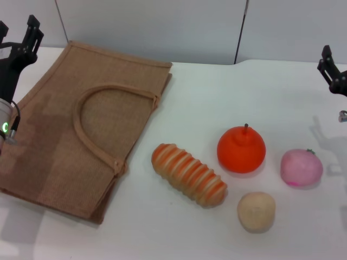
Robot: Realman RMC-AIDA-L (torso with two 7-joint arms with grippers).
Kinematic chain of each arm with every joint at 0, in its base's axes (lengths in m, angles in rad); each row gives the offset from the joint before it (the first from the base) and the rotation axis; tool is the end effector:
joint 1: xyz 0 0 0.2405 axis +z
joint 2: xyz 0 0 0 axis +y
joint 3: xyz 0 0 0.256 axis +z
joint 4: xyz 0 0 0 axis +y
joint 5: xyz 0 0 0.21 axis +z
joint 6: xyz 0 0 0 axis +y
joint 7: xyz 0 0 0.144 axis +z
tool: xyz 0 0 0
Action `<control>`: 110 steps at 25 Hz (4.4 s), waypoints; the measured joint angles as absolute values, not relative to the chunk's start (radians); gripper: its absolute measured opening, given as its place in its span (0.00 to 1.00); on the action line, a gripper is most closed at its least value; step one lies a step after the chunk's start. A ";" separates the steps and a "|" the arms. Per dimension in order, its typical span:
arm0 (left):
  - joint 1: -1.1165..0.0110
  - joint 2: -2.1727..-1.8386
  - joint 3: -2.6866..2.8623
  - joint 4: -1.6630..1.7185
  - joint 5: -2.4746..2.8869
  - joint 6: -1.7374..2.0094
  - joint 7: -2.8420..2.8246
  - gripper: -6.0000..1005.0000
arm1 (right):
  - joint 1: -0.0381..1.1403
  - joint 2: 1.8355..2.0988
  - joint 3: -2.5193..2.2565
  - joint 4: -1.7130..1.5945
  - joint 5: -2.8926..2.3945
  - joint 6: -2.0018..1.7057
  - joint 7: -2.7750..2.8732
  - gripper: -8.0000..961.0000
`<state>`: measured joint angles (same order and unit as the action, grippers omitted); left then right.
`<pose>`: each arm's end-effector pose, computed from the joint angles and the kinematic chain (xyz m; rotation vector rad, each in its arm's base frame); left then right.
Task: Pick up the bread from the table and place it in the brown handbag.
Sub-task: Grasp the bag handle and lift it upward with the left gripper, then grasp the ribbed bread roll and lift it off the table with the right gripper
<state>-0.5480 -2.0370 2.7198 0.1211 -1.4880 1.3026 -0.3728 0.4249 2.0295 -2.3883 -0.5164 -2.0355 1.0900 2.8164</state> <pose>-0.3146 0.3598 0.0322 -1.3655 -0.6206 -0.9887 0.2723 0.3545 -0.0187 -1.5486 0.3414 0.6299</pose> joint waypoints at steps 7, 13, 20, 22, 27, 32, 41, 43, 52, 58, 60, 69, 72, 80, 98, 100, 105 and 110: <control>-0.548 -2.037 2.720 0.120 -1.488 1.302 -0.373 0.77 | 0.425 2.029 -2.388 -0.517 -2.036 1.090 2.816 0.94; -0.550 -2.028 2.720 0.106 -1.441 1.289 -0.475 0.76 | 0.424 2.029 -2.388 -0.514 -2.036 1.089 2.816 0.94; -0.616 -2.020 2.726 -0.167 -1.158 1.302 -1.033 0.69 | 0.420 2.028 -2.388 -0.512 -2.036 1.088 2.816 0.94; -0.644 -2.022 2.753 -0.276 -1.072 1.312 -1.201 0.66 | 0.420 2.028 -2.388 -0.512 -2.036 1.088 2.816 0.94; -0.697 -2.023 2.861 -0.482 -0.890 1.320 -1.558 0.66 | 0.421 2.027 -2.388 -0.512 -2.036 1.088 2.816 0.94; -0.767 -2.019 2.864 -0.672 -0.577 1.341 -1.821 0.67 | 0.417 2.025 -2.387 -0.512 -2.036 1.088 2.816 0.94; -0.894 -1.983 2.865 -0.805 -0.127 1.410 -1.993 0.67 | 0.417 2.024 -2.382 -0.509 -2.036 1.086 2.816 0.94; -0.910 -1.981 2.865 -0.804 -0.083 1.410 -1.995 0.67 | 0.417 2.024 -2.382 -0.509 -2.036 1.086 2.816 0.94; -0.947 -1.977 2.866 -0.749 0.023 1.370 -2.010 0.67 | 0.418 2.023 -2.381 -0.509 -2.036 1.087 2.816 0.94; -0.960 -1.977 2.866 -0.715 0.078 1.325 -2.031 0.67 | 0.419 2.023 -2.379 -0.509 -2.036 1.090 2.816 0.94; -0.962 -1.977 2.866 -0.703 0.082 1.305 -2.033 0.67 | 0.419 2.023 -2.379 -0.509 -2.036 1.089 2.816 0.94; -0.974 -1.961 2.865 -0.599 0.090 1.191 -2.030 0.67 | 0.420 2.024 -2.380 -0.509 -2.036 1.089 2.816 0.94; -0.975 -1.957 2.866 -0.576 0.092 1.171 -2.028 0.66 | 0.420 2.025 -2.381 -0.510 -2.036 1.091 2.816 0.94; -0.978 -1.960 2.865 -0.548 0.135 1.128 -2.038 0.66 | 0.419 2.025 -2.379 -0.513 -2.036 1.093 2.816 0.94; -1.002 -1.965 2.865 -0.542 0.214 1.087 -2.097 0.30 | 0.419 2.025 -2.384 -0.519 -2.036 1.095 2.816 0.94; -1.006 -1.965 2.865 -0.538 0.228 1.074 -2.112 0.26 | 0.419 2.025 -2.384 -0.519 -2.036 1.095 2.816 0.94; -1.011 -1.974 2.865 -0.533 0.238 1.038 -2.119 0.19 | 0.417 2.025 -2.384 -0.518 -2.036 1.095 2.816 0.94; -1.009 -1.986 2.865 -0.553 0.191 1.022 -2.110 0.18 | 0.416 2.025 -2.386 -0.516 -2.036 1.087 2.816 0.94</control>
<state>-1.0090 -1.9857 2.8653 -0.5527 0.1913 1.0216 -2.1097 0.4164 2.0249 -2.3857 -0.5156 -2.0356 1.0873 2.8164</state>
